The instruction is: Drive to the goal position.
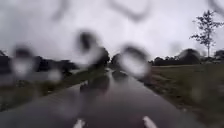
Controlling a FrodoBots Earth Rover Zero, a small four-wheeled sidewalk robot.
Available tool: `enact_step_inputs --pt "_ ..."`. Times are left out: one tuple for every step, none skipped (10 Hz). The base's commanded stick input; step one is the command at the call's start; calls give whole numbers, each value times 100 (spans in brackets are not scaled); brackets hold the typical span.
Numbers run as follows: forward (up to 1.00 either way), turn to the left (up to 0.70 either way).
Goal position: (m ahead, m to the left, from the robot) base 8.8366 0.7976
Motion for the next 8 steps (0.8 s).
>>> enact_step_inputs --pt "85 -29" --pt "85 -34" --pt "85 -34" --pt "85 -34" --pt "85 0" --pt "85 0" --pt "85 0" --pt "85 0"
